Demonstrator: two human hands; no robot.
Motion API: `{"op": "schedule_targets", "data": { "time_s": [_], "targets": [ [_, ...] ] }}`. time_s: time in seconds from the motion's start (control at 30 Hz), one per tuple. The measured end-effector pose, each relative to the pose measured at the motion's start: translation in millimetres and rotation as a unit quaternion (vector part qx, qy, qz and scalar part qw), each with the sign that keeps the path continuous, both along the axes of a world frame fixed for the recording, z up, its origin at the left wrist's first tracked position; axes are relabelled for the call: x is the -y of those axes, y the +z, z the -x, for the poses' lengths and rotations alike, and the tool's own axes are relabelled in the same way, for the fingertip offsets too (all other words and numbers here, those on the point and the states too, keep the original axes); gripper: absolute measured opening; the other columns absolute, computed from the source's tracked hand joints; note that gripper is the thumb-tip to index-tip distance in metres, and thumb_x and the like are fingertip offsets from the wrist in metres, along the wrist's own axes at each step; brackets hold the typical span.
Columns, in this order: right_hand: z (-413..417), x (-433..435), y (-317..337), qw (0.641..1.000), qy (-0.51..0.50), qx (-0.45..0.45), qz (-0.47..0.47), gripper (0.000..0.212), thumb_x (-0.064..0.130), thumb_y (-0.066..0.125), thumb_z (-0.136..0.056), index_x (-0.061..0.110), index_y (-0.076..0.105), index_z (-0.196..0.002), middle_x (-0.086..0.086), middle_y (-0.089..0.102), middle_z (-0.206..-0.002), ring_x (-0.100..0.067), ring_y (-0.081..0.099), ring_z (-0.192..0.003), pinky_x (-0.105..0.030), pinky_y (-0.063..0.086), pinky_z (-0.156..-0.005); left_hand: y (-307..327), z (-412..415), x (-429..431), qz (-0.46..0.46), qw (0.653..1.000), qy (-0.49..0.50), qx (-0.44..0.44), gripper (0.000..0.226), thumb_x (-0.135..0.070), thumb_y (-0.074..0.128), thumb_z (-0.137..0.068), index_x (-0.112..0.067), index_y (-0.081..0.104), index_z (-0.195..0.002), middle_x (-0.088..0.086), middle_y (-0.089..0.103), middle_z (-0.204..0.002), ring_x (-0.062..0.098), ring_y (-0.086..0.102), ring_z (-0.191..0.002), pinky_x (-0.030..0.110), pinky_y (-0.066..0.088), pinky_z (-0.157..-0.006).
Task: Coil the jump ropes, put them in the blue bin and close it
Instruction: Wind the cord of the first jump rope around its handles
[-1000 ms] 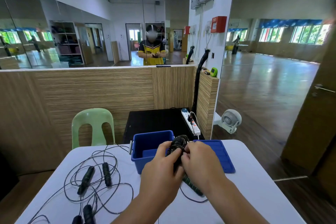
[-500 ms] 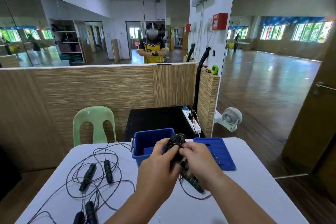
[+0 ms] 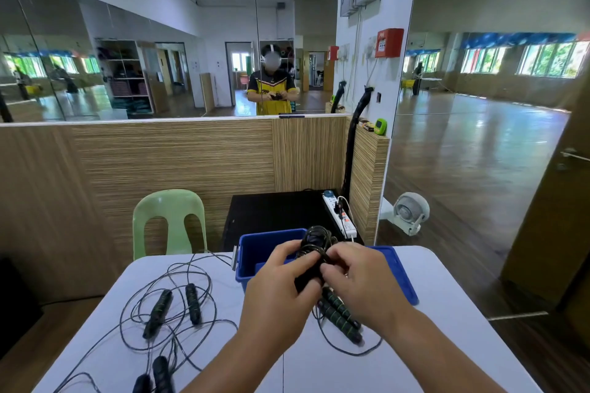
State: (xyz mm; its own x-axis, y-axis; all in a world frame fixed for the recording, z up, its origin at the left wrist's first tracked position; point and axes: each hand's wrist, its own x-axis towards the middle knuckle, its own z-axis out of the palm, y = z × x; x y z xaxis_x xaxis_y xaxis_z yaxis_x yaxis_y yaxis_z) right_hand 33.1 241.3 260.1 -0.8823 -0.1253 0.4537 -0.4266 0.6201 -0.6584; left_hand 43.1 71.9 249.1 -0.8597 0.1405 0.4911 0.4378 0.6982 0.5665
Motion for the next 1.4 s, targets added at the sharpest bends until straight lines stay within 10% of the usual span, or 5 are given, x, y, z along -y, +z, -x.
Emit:
{"op": "schedule_targets", "data": {
  "time_s": [0.2, 0.33, 0.5, 0.8, 1.4],
  "targets": [
    [0.3, -2.2, -5.5, 0.949, -0.049, -0.235, -0.204, 0.026, 0.022, 0.047, -0.092, 0.014, 0.070, -0.085, 0.002, 0.060, -0.070, -0.014, 0.055, -0.056, -0.027, 0.049, -0.046, 2.4, -5.8, -7.1, -0.043, 0.999, 0.017, 0.024, 0.041, -0.033, 0.066, -0.092, -0.050, 0.064, -0.129, -0.033, 0.051, -0.132, -0.011, 0.050, -0.106, 0.004, 0.041, -0.081],
    [-11.2, -3.1, -5.7, 0.983, -0.028, -0.179, -0.029, 0.017, 0.014, 0.053, -0.091, 0.016, 0.069, -0.091, 0.004, 0.067, -0.077, -0.014, 0.060, -0.063, -0.031, 0.050, -0.053, 11.8, -1.6, -2.6, -0.138, 0.987, 0.038, 0.069, 0.038, -0.027, 0.073, -0.090, -0.052, 0.048, -0.103, -0.026, 0.062, -0.107, 0.000, 0.066, -0.087, 0.016, 0.053, -0.062],
    [-26.1, 6.3, 2.8, 0.974, 0.002, -0.032, 0.225, 0.019, 0.011, 0.049, -0.085, 0.018, 0.061, -0.071, 0.002, 0.076, -0.087, -0.041, 0.064, -0.072, -0.053, 0.054, -0.063, 15.6, -0.3, 4.6, -0.163, 0.978, 0.038, 0.122, 0.055, -0.031, 0.076, -0.089, -0.054, 0.036, -0.120, -0.023, 0.063, -0.107, 0.004, 0.070, -0.083, 0.029, 0.062, -0.064],
    [-29.8, 0.8, 15.3, 0.970, 0.002, 0.004, 0.242, 0.025, 0.006, 0.059, -0.087, 0.012, 0.067, -0.064, 0.000, 0.078, -0.086, -0.029, 0.072, -0.085, -0.054, 0.059, -0.080, 19.2, -1.7, -0.3, -0.207, 0.964, 0.011, 0.169, 0.013, -0.047, 0.068, -0.094, -0.039, 0.062, -0.104, -0.010, 0.072, -0.084, 0.007, 0.069, -0.074, 0.019, 0.053, -0.053],
    [-34.7, -4.4, 10.9, 0.897, 0.107, 0.107, 0.416, 0.042, 0.012, 0.040, -0.088, -0.016, 0.068, -0.103, -0.009, 0.078, -0.115, -0.023, 0.072, -0.114, -0.036, 0.064, -0.079, 28.9, -14.7, -12.5, -0.442, 0.870, -0.032, 0.215, 0.021, -0.033, 0.066, -0.098, -0.014, 0.074, -0.099, 0.013, 0.076, -0.083, 0.018, 0.073, -0.072, 0.018, 0.049, -0.048]
  ]
}}
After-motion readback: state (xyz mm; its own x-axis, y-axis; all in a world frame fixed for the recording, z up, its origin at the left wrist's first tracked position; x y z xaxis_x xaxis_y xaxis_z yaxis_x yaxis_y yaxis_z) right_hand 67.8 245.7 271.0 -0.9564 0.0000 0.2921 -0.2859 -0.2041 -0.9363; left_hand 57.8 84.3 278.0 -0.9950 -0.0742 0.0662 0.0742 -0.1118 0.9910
